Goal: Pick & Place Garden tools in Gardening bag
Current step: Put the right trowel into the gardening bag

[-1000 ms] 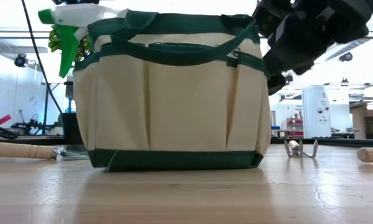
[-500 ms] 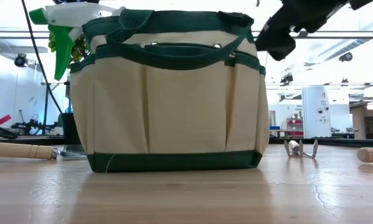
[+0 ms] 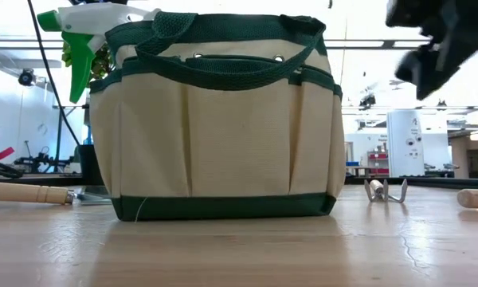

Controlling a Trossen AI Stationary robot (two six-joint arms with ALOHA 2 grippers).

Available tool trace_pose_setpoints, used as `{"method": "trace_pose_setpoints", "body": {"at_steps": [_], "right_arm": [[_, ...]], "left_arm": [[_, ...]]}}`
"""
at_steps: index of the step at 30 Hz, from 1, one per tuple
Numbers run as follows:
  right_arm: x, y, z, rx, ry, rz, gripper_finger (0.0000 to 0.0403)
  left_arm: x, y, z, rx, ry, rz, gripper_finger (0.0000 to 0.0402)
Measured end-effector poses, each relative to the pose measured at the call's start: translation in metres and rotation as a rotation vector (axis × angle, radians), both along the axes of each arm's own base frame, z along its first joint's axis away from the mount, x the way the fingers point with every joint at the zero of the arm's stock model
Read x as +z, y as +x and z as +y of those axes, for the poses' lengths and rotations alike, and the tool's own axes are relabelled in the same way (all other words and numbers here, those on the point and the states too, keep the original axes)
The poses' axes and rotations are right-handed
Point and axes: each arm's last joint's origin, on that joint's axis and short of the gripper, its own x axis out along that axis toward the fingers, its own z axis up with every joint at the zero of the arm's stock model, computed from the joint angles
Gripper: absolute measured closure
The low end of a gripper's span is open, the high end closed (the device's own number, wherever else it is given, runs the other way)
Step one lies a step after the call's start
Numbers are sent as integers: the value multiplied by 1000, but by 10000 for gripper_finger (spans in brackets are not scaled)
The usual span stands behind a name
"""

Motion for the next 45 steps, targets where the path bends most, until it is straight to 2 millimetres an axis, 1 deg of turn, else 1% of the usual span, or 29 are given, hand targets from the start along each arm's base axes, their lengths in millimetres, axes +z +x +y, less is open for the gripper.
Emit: {"method": "trace_pose_setpoints", "body": {"at_steps": [4,10,18,26,31,34,36,38,43,45], "right_arm": [[-10,-16,7,-56,0,151,177],[-36,-24,24,-49,-31,287,177],[-60,-21,40,-30,-99,398,177],[-89,-17,50,-12,-176,508,177],[-100,-13,54,-7,-194,535,183],[-103,-11,55,-7,-196,536,204],[-103,-11,55,-8,-194,533,227],[-102,-10,56,-9,-189,522,258],[-98,-9,55,-26,-200,461,352],[-96,-7,54,-42,-225,418,356]], "left_arm": [[0,0,0,2,10,-5,241],[0,0,0,3,16,-7,241],[0,0,0,6,13,-14,241],[0,1,0,6,11,-16,241],[0,1,0,6,10,-16,241],[0,1,0,6,10,-16,241],[0,1,0,6,9,-16,241],[0,1,0,6,9,-17,241],[0,1,0,5,7,-21,241],[0,1,0,5,7,-22,241]]}}
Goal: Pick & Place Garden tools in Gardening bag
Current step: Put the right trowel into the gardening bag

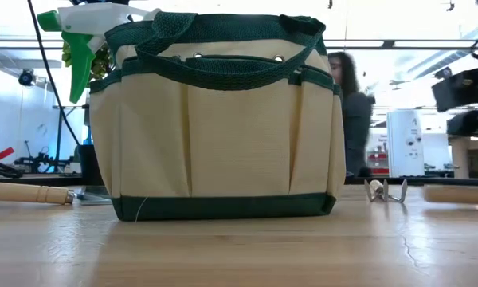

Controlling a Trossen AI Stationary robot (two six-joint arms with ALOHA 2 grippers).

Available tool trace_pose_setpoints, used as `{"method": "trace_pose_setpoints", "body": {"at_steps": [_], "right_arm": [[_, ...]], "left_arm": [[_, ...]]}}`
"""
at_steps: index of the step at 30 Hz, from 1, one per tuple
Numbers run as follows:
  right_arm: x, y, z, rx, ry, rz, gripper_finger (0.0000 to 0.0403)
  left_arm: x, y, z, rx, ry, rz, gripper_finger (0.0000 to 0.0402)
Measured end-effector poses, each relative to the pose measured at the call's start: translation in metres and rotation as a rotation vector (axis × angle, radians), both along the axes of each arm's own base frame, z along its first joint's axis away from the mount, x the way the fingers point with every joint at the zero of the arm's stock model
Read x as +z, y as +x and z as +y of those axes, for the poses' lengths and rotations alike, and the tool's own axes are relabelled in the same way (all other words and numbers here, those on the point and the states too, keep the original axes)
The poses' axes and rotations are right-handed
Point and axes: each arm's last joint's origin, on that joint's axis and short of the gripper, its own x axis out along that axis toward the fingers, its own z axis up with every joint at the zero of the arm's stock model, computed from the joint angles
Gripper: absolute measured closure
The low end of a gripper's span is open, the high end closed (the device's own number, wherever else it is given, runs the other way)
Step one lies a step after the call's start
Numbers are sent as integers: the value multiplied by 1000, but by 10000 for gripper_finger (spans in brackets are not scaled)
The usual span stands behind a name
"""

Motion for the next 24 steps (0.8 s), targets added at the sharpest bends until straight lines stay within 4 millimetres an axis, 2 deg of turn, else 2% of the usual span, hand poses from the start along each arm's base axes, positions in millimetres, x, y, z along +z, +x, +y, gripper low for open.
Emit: {"method": "trace_pose_setpoints", "body": {"at_steps": [6,11,16,20,24], "right_arm": [[15,-1,-4,-19,-48,-100,356],[48,-3,-11,-3,-142,-248,356],[99,0,-16,133,-333,-442,356],[143,9,-15,301,-592,-543,356],[181,20,-12,430,-859,-562,356]], "left_arm": [[0,0,0,0,-1,-1,241],[0,1,0,0,-4,-8,241],[0,2,-1,-2,-18,-20,241],[0,4,-2,-2,-31,-44,241],[3,12,-5,-3,-67,-139,241]]}}
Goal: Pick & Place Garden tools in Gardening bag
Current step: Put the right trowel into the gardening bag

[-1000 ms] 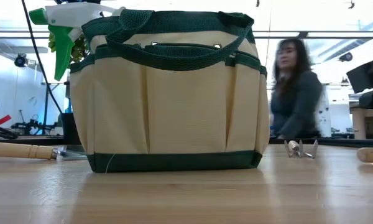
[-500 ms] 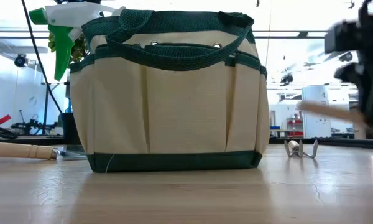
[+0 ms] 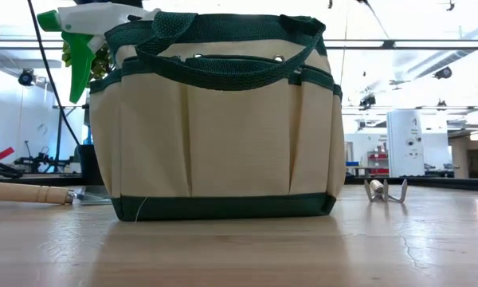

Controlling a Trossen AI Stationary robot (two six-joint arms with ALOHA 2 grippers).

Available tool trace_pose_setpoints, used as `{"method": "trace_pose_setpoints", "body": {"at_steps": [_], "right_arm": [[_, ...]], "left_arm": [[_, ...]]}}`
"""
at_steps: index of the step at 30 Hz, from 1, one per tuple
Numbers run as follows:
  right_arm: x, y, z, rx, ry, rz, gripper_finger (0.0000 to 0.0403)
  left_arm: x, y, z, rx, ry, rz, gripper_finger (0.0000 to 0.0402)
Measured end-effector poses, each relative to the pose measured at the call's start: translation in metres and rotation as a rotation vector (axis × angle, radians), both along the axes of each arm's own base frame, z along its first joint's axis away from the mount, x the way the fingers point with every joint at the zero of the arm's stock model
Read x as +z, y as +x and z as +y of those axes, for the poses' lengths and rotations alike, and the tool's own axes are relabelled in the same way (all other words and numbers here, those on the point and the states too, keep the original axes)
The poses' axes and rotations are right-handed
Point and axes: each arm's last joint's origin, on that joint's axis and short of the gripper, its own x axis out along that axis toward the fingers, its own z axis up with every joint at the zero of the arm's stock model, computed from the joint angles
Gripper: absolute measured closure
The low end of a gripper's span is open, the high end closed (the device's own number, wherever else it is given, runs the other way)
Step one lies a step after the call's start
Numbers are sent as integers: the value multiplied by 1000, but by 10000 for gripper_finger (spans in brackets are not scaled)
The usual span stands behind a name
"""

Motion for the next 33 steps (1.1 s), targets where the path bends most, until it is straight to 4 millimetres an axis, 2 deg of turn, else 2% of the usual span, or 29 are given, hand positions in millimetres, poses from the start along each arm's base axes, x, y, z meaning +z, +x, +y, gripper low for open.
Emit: {"method": "trace_pose_setpoints", "body": {"at_steps": [4,9,14,20,23,25,29,33], "right_arm": [[24,10,4,-16,-286,17,356],[29,25,6,-120,-661,131,356],[12,45,8,-160,-917,331,356],[-21,69,10,-126,-989,479,356],[-30,75,11,-141,-979,473,356],[-25,76,10,-180,-905,382,356],[3,68,7,-249,-585,91,356],[37,46,-3,-283,-224,-159,356]], "left_arm": [[6,12,-5,-39,-25,-104,241],[14,25,-8,-142,-29,-159,241],[20,34,-3,-186,-10,-191,241],[27,44,14,-167,2,-245,241],[31,50,23,-184,8,-278,241],[35,54,27,-224,11,-296,241],[44,60,33,-288,45,-348,241],[46,65,35,-321,103,-376,241]]}}
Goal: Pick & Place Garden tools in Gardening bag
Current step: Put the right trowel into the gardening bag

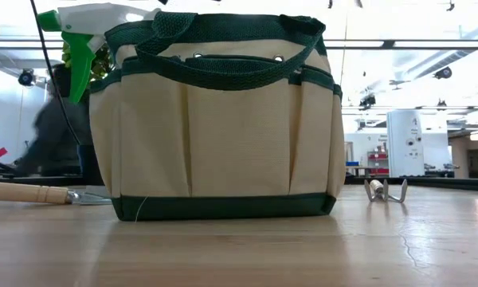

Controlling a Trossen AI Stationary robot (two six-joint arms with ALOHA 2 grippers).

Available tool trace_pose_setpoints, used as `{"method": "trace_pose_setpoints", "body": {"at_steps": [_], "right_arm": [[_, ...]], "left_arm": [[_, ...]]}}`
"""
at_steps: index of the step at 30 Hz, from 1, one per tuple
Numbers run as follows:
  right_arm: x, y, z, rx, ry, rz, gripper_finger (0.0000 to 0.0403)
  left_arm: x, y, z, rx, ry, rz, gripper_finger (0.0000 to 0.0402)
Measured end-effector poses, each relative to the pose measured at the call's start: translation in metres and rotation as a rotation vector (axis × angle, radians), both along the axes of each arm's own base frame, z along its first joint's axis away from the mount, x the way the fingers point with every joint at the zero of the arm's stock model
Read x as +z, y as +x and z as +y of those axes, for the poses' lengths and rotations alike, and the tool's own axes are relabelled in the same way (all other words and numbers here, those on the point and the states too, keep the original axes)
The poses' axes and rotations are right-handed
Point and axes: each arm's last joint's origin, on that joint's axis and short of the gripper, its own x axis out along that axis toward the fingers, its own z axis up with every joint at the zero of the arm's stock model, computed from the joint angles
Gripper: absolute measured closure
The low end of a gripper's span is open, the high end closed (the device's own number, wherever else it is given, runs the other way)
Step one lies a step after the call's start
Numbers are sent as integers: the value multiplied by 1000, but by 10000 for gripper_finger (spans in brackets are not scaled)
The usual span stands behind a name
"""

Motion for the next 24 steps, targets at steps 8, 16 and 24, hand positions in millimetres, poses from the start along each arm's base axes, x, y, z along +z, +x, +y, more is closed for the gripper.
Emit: {"method": "trace_pose_setpoints", "body": {"at_steps": [8,16,24], "right_arm": [[49,-34,-16,253,500,-409,356],[71,-50,-16,837,537,-677,356],[46,-53,-18,1391,347,-687,356]], "left_arm": [[-21,10,1,-13,66,-100,241],[-44,12,0,-65,166,-290,241],[-33,15,0,-325,12,-458,241]]}}
